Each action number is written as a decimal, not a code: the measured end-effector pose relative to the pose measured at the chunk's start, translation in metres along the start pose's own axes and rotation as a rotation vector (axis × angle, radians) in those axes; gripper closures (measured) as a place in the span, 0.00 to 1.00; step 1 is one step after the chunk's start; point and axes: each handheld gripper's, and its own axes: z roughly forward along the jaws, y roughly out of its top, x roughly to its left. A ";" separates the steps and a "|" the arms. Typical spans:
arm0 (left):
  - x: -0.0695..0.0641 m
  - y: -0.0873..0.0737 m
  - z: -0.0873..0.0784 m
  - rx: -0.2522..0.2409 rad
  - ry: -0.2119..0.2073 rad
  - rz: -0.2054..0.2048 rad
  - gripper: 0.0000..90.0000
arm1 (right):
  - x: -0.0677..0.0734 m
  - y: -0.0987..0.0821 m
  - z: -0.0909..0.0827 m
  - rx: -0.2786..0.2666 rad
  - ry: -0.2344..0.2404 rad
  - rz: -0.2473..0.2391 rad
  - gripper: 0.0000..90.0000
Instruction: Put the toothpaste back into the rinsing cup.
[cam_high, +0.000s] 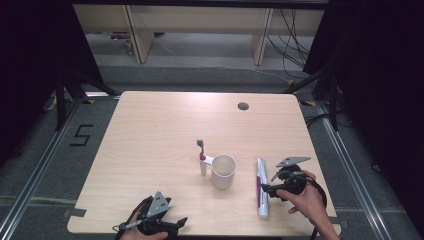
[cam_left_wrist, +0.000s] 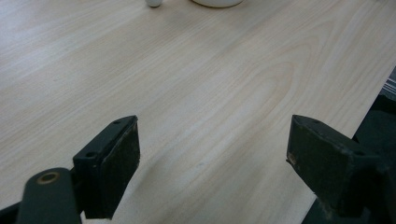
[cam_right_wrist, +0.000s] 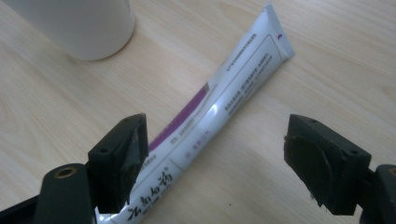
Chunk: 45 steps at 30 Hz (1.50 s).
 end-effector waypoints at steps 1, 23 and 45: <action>0.000 0.000 0.000 0.008 0.006 0.011 0.19 | 0.002 0.001 0.003 -0.002 0.000 0.023 0.27; 0.000 0.001 -0.001 0.027 -0.002 0.026 0.19 | 0.004 0.029 0.034 0.188 -0.017 -0.043 0.43; -0.002 0.001 -0.001 0.015 -0.012 0.019 0.20 | 0.002 0.042 0.043 0.361 0.000 -0.106 0.67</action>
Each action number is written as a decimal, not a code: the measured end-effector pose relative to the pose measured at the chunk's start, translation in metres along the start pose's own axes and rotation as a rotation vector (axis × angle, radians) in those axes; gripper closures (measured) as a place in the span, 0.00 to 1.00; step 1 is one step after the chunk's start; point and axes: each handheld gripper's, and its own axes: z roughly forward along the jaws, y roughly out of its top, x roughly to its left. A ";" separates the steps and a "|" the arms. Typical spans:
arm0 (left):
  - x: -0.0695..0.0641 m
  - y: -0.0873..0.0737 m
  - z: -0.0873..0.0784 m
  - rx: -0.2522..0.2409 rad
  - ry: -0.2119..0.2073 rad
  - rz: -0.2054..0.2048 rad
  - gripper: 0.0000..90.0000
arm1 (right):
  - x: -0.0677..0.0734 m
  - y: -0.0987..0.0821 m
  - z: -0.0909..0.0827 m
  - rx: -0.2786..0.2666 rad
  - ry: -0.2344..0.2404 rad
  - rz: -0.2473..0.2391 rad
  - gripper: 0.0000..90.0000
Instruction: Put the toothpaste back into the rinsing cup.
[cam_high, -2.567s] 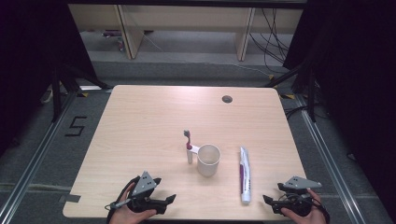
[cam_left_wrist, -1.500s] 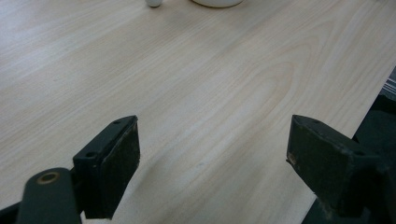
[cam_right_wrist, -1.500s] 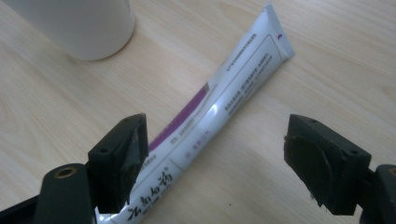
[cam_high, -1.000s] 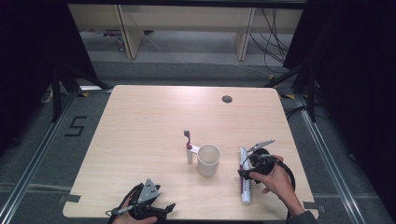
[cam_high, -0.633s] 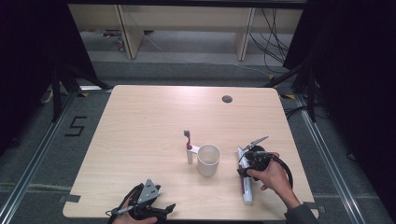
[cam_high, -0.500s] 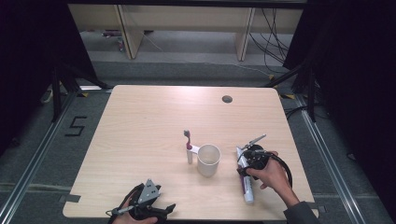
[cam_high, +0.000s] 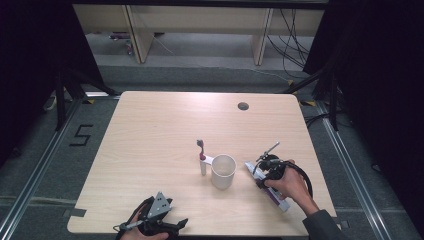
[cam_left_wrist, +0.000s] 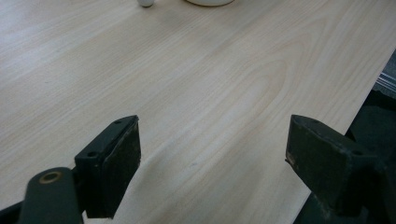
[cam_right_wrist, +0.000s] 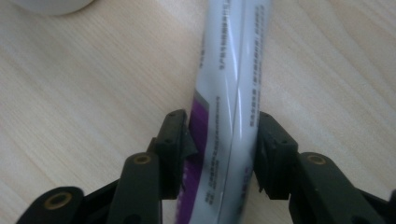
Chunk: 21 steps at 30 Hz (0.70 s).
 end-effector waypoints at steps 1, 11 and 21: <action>0.000 0.000 0.000 0.000 0.005 0.002 0.20 | -0.001 0.000 0.000 0.001 0.006 -0.002 0.68; 0.000 0.000 0.002 -0.013 -0.006 -0.009 0.20 | -0.005 -0.001 -0.004 0.058 0.016 -0.065 0.83; -0.001 0.000 0.002 -0.005 -0.002 -0.008 0.20 | -0.002 0.002 -0.001 0.122 0.014 -0.099 0.84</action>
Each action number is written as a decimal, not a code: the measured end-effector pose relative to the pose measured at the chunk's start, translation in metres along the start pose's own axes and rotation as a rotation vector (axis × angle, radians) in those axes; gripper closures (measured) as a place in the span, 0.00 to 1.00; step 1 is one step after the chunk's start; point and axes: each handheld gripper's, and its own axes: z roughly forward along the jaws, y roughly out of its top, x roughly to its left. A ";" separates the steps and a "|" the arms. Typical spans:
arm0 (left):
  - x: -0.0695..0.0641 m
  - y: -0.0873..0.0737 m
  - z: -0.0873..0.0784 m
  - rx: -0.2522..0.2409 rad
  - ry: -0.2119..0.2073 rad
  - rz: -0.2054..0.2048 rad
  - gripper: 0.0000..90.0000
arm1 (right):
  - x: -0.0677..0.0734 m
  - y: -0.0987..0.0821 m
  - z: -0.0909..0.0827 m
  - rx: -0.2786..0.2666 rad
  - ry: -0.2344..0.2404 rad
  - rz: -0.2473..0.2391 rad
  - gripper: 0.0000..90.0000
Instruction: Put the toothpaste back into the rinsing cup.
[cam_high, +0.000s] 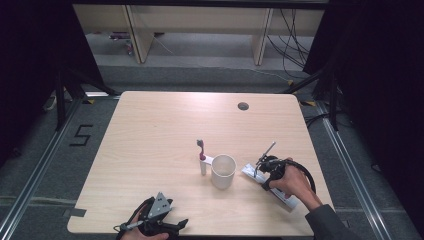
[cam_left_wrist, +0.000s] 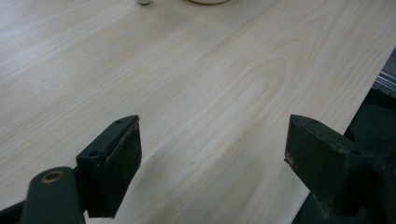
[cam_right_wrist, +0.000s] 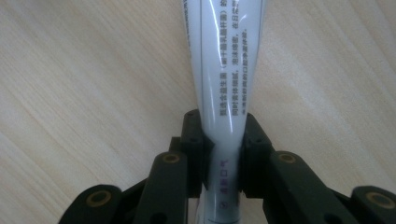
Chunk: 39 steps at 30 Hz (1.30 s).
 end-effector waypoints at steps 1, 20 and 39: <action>0.000 0.000 0.000 -0.001 0.002 0.001 0.20 | 0.000 0.001 -0.001 0.006 -0.008 -0.013 0.84; 0.000 0.000 0.000 0.004 0.003 0.013 0.21 | 0.003 0.010 0.001 0.105 -0.057 -0.089 0.85; 0.003 0.000 -0.002 -0.006 0.013 -0.003 0.21 | -0.014 -0.007 -0.051 -0.174 -0.045 -0.038 0.85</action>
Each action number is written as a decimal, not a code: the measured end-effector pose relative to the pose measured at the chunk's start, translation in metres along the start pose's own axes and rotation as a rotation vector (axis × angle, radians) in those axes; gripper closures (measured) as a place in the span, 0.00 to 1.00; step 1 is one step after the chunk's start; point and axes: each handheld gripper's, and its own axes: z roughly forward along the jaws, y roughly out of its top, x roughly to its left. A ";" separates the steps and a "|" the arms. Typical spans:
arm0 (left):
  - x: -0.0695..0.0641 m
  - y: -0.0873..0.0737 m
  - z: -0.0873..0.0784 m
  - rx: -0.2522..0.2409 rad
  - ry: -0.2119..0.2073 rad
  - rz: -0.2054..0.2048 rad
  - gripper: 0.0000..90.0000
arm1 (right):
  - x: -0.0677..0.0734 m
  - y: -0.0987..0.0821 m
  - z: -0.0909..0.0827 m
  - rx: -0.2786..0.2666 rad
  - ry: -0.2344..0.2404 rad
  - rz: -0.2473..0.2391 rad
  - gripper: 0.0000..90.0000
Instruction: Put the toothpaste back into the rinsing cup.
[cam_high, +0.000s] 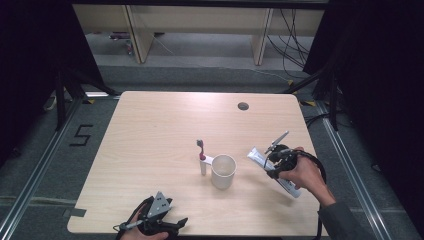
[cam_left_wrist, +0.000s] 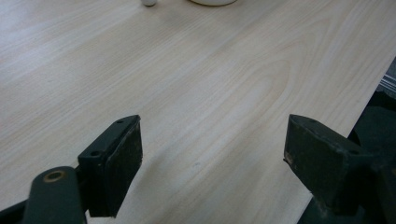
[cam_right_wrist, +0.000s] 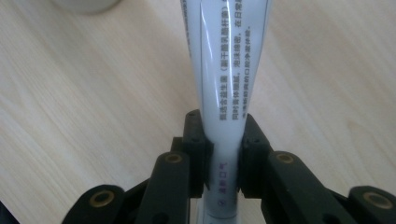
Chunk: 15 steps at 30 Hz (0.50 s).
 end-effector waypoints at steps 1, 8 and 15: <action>-0.001 0.000 0.000 -0.008 -0.004 -0.011 0.21 | -0.002 -0.001 -0.001 -0.017 -0.004 -0.005 0.85; 0.001 0.000 0.000 -0.002 0.001 -0.003 0.21 | -0.005 -0.002 -0.008 -0.080 -0.006 0.026 0.85; 0.001 0.000 0.000 -0.004 -0.003 -0.007 0.21 | -0.003 0.009 -0.017 -0.170 0.006 0.023 0.85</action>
